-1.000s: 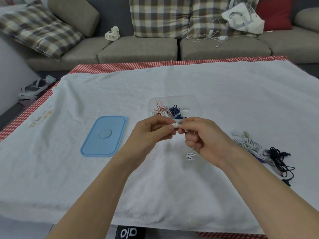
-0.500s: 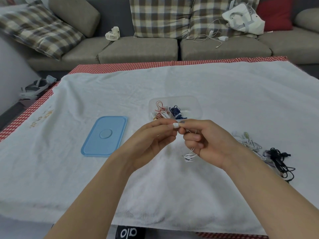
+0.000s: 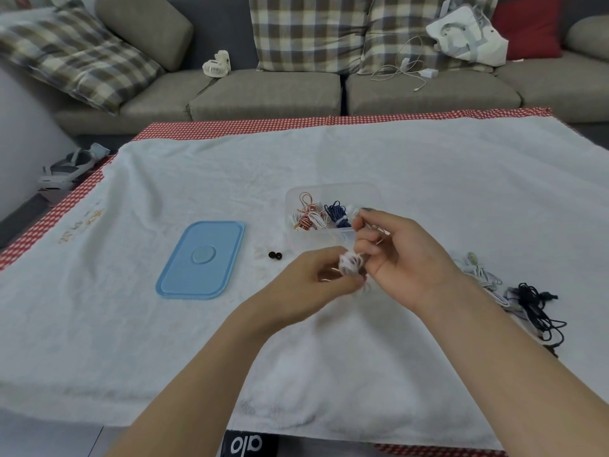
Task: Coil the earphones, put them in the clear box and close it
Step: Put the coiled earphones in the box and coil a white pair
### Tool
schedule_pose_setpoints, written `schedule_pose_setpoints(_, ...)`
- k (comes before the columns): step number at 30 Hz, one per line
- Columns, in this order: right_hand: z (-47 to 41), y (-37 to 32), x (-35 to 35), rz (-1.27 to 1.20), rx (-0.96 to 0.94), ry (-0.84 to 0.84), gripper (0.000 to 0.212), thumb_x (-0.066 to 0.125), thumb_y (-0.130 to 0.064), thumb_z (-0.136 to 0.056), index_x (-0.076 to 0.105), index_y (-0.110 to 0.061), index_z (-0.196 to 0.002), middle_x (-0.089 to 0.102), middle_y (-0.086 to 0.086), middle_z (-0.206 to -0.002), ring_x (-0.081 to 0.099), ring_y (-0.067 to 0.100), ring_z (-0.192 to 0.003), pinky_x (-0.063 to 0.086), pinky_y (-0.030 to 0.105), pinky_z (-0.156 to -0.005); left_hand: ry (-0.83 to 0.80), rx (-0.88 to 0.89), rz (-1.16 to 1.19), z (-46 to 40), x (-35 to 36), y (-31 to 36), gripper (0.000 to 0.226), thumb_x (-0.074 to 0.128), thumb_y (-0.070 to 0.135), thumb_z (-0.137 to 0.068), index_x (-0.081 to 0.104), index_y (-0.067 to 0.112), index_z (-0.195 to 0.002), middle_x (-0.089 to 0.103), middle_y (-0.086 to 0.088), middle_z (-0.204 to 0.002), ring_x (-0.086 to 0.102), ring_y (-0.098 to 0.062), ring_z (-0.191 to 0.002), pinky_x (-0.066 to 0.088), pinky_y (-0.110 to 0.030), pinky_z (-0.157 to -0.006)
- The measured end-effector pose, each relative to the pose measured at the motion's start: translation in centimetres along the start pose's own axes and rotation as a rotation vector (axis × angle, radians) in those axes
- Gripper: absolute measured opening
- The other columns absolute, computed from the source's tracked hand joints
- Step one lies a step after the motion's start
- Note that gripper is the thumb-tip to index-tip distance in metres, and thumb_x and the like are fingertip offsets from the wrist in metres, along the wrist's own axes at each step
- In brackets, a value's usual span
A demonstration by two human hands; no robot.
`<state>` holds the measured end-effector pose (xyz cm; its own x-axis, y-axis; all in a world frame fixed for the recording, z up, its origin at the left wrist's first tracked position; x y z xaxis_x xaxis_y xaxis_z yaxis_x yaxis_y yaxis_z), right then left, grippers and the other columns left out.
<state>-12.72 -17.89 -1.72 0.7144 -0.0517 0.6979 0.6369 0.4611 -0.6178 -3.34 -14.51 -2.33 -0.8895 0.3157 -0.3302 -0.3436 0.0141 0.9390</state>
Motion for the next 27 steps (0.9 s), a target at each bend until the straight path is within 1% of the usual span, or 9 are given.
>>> schedule_pose_setpoints(5, 0.2, -2.9, -2.4, 0.412, -0.231, 0.174, 0.003, 0.061, -0.003, -0.093, 0.061, -0.006, -0.093, 0.066, 0.008, -0.077, 0.066, 0.020, -0.071, 0.056, 0.025, -0.065, 0.194, 0.003, -0.012, -0.2, -3.1, 0.5, 0.017, 0.059, 0.024, -0.102, 0.069, 0.010, -0.103, 0.073, 0.001, -0.081, 0.068, -0.009, -0.075, 0.058, -0.028, -0.071)
schedule_pose_setpoints(11, -0.6, -2.0, -1.2, 0.548, -0.201, 0.150, 0.008, 0.059, -0.004, -0.094, 0.065, 0.000, -0.098, 0.067, 0.015, -0.087, 0.068, 0.020, -0.073, 0.058, 0.025, -0.061, 0.526, 0.023, -0.117, -1.4, -7.3, 1.3, 0.024, 0.059, 0.040, -0.100, 0.057, 0.020, -0.088, 0.059, 0.009, -0.069, 0.048, -0.004, -0.052, 0.038, -0.021, -0.051)
schedule_pose_setpoints(13, -1.1, -1.7, 0.1, 0.437, -0.194, 0.071, 0.009, 0.056, 0.000, -0.095, 0.064, 0.004, -0.095, 0.067, 0.019, -0.089, 0.072, 0.024, -0.080, 0.060, 0.027, -0.071, 0.559, 0.038, -0.156, -2.0, -7.7, 1.9, 0.016, 0.062, 0.037, -0.098, 0.057, 0.024, -0.091, 0.062, 0.007, -0.076, 0.050, -0.005, -0.055, 0.036, -0.015, -0.049)
schedule_pose_setpoints(16, -2.4, -2.2, 1.8, 0.316, -0.206, -0.021, 0.008, 0.052, -0.004, -0.097, 0.059, -0.003, -0.097, 0.064, 0.015, -0.083, 0.071, 0.023, -0.091, 0.059, 0.031, -0.088, 0.575, 0.036, -0.257, -3.3, -7.9, 2.6, 0.019, 0.062, 0.029, -0.098, 0.060, 0.024, -0.116, 0.067, 0.008, -0.095, 0.061, -0.005, -0.072, 0.040, -0.012, -0.057)
schedule_pose_setpoints(19, -4.1, -2.4, 2.6, 0.498, -0.183, -0.013, 0.019, 0.050, -0.021, -0.094, 0.059, -0.007, -0.085, 0.058, 0.016, -0.089, 0.061, 0.024, -0.092, 0.055, 0.036, -0.096, 0.569, 0.028, -0.371, -4.6, -8.0, 2.7, 0.035, 0.056, 0.017, -0.099, 0.057, 0.021, -0.134, 0.063, 0.006, -0.107, 0.064, -0.011, -0.090, 0.048, -0.018, -0.072)
schedule_pose_setpoints(21, -4.4, -3.2, 2.5, 0.901, -0.237, 0.066, 0.037, 0.045, -0.034, -0.094, 0.063, -0.015, -0.068, 0.063, 0.011, -0.077, 0.057, 0.020, -0.078, 0.052, 0.034, -0.080, 0.550, 0.038, -0.515, -5.4, -7.8, 2.2, 0.034, 0.053, 0.013, -0.099, 0.060, 0.016, -0.132, 0.065, -0.001, -0.113, 0.063, -0.020, -0.099, 0.049, -0.027, -0.083)
schedule_pose_setpoints(23, -3.9, -4.6, 2.4, 1.225, -0.336, 0.167, 0.050, 0.040, -0.036, -0.101, 0.047, -0.018, -0.055, 0.047, 0.001, -0.061, 0.044, 0.017, -0.062, 0.035, 0.031, -0.059, 0.525, 0.037, -0.615, -5.7, -7.3, 1.4, 0.033, 0.052, 0.011, -0.099, 0.063, 0.013, -0.130, 0.066, -0.006, -0.120, 0.061, -0.024, -0.109, 0.046, -0.029, -0.089)
schedule_pose_setpoints(25, -3.1, -6.3, 1.9, 1.360, -0.456, 0.244, 0.045, 0.040, -0.031, -0.102, 0.038, -0.017, -0.060, 0.042, -0.001, -0.061, 0.040, 0.019, -0.061, 0.029, 0.031, -0.054, 0.513, 0.049, -0.677, -5.7, -6.9, 1.1, 0.034, 0.050, 0.010, -0.100, 0.062, 0.011, -0.133, 0.064, -0.006, -0.128, 0.058, -0.024, -0.117, 0.041, -0.026, -0.090)
schedule_pose_setpoints(27, -2.2, -8.2, 0.8, 1.384, -0.565, 0.335, 0.034, 0.042, -0.026, -0.100, 0.051, -0.015, -0.069, 0.053, -0.002, -0.070, 0.046, 0.020, -0.070, 0.032, 0.031, -0.057, 0.528, 0.082, -0.721, -5.3, -6.9, 1.5, 0.036, 0.049, 0.013, -0.102, 0.059, 0.013, -0.137, 0.061, -0.004, -0.137, 0.054, -0.025, -0.124, 0.039, -0.026, -0.092)
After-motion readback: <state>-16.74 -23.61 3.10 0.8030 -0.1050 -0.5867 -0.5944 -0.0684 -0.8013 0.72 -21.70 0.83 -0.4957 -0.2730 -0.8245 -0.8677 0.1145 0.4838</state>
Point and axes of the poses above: each hand's wrist, its own z-axis away from the middle knuckle, its own x-axis out of the palm, y = z × x, the point moved 10 cm from there along -z, towards the middle knuckle
